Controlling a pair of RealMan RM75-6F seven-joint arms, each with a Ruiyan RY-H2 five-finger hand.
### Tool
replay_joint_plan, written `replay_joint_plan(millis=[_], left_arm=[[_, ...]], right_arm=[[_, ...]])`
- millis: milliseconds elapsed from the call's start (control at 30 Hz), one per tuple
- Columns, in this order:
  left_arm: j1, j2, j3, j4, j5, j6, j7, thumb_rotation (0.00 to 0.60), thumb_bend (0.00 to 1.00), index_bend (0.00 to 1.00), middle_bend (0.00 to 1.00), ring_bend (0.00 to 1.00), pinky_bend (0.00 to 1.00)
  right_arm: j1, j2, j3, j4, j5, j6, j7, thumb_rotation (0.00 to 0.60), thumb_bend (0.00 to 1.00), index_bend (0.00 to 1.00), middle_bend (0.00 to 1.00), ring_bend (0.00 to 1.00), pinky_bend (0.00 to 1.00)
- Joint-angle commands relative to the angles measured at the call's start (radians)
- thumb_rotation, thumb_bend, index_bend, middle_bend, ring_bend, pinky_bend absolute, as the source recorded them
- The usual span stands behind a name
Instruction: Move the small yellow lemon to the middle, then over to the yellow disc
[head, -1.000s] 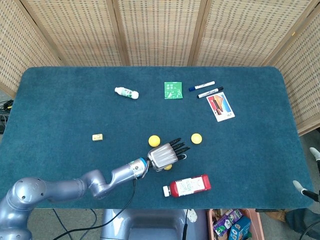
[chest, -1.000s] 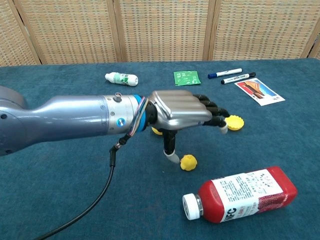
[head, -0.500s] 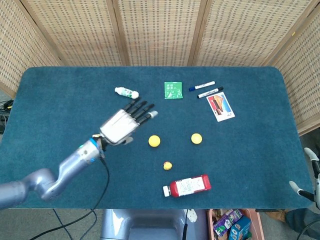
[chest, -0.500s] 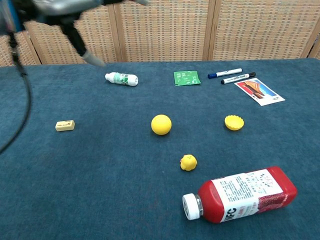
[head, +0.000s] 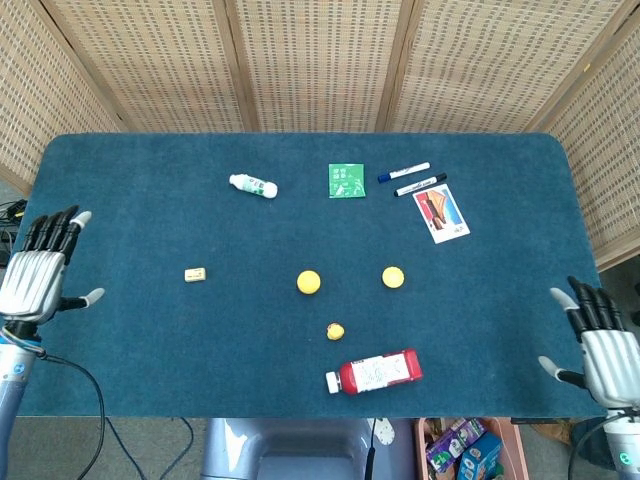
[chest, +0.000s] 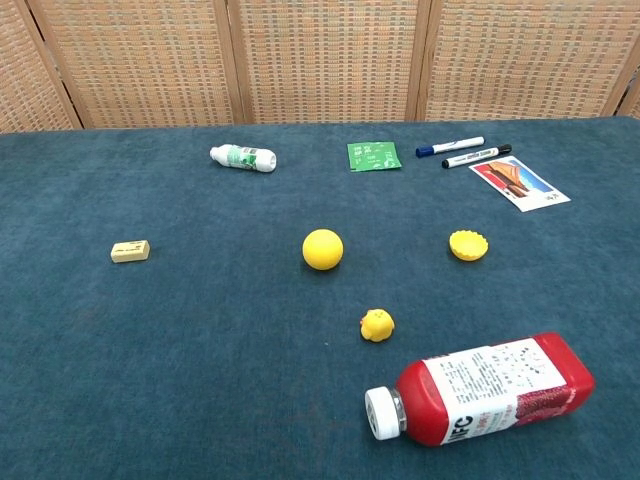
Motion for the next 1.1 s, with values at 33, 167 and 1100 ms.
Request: replay_joint_plan(millis=[33, 167, 1100], left_arm=[[0.048, 0.002, 0.015, -0.018, -0.016, 0.031, -0.035, 0.6, 0.0, 0.0, 0.0, 0.0, 0.0], [0.06, 0.019, 0.017, -0.023, 0.012, 0.033, -0.053, 0.6, 0.0, 0.0, 0.0, 0.0, 0.0], [0.106, 0.075, -0.026, 0.02, 0.063, -0.028, -0.211, 0.6, 0.0, 0.0, 0.0, 0.0, 0.0]], right_arm=[[0.222, 0.049, 0.015, -0.09, -0.164, -0.229, -0.002, 0.6, 0.0, 0.0, 0.0, 0.0, 0.0], [0.352, 0.036, 0.043, -0.108, -0.167, -0.388, 0.003, 0.6, 0.0, 0.05, 0.0, 0.0, 0.0], [0.773, -0.507, 0.066, 0.213, -0.024, -0.768, -0.453, 0.6, 0.16, 0.31, 0.0, 0.0, 0.0]])
